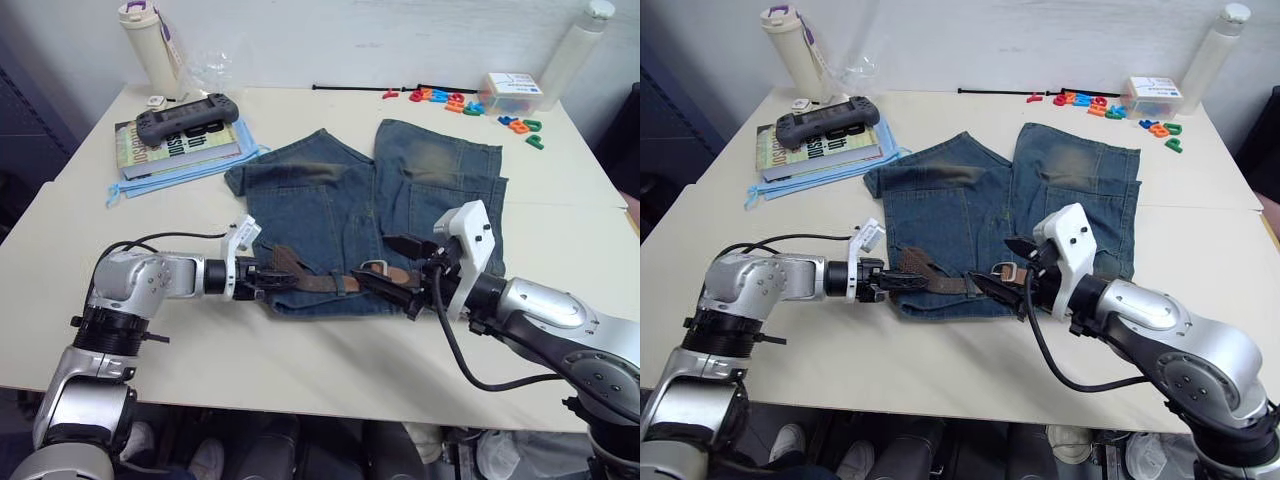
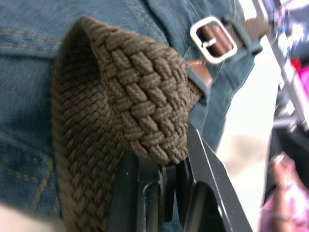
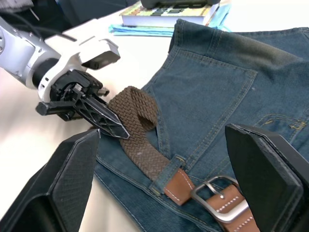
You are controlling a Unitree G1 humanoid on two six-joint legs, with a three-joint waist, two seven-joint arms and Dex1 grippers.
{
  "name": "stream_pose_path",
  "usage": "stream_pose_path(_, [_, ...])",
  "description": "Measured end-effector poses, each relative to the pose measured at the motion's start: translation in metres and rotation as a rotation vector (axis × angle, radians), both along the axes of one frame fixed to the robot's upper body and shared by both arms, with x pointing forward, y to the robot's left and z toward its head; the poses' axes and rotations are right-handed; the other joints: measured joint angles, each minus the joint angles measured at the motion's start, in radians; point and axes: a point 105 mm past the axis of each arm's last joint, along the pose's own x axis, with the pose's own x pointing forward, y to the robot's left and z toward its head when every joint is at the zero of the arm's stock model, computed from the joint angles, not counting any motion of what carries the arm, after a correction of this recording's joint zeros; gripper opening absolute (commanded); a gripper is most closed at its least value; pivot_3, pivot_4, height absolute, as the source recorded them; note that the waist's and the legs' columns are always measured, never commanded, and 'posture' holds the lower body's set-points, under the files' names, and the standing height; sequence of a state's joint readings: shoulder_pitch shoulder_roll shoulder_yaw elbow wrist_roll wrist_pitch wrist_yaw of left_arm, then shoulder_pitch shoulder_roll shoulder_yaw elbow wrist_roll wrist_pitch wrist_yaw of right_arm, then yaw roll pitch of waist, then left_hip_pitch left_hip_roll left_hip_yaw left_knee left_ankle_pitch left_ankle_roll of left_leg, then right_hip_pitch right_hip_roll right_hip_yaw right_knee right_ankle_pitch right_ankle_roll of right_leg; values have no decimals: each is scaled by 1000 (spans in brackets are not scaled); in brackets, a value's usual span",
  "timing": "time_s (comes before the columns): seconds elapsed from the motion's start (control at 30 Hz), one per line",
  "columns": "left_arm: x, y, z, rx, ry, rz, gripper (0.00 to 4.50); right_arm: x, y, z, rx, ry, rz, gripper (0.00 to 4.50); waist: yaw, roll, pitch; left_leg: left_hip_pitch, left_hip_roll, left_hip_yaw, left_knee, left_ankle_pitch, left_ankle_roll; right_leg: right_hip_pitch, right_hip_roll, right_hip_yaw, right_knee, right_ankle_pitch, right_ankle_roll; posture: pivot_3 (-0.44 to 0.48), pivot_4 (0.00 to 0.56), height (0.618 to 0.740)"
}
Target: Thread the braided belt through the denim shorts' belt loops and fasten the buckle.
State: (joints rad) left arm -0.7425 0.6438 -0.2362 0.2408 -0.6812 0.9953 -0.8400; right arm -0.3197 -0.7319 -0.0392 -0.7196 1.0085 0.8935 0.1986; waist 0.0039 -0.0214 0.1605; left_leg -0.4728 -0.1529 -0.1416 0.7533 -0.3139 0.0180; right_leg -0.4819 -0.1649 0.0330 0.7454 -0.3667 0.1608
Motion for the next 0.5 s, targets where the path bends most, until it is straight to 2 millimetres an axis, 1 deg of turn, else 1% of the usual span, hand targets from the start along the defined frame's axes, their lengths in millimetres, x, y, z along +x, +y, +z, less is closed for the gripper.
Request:
stream_pose_path(0.1, [8,-18,4,-23,-46,-78,0,0,2,-7,-37,1,6,4397,3,0,0,-1,0,0,0,0,1,0,0,0,-1,0,0,0,150,655])
stream_pose_path(0.2, [7,-35,-3,-26,-64,-157,0,1,1,-12,-66,0,-2,4397,2,-1,0,-2,0,0,0,0,1,0,0,-1,-2,0,0,0,150,655])
stream_pose_path(0.37, [4,-48,-5,-23,-93,-244,0,-1,-3,-19,-107,-4,-17,4397,-2,-1,0,-1,0,0,0,0,2,0,0,-1,-2,0,0,0,150,655])
stream_pose_path(0.43, [3,-50,-6,-23,-97,-254,0,-2,-4,-21,-115,-4,-16,4397,-3,-1,0,-1,0,0,0,0,2,0,0,-1,-2,0,0,0,150,655])
stream_pose_path(0.47, [3,-52,-6,-23,-98,-263,0,-2,-5,-24,-142,-8,-19,4397,-3,-1,0,-1,0,0,0,0,2,0,0,-1,-2,0,0,0,150,655])
stream_pose_path(0.5, [4,-54,-6,-24,-98,-270,0,-4,-9,-29,-212,-14,-19,4397,-3,-1,0,-1,-1,0,0,0,2,0,-1,-1,-2,0,1,0,150,655])
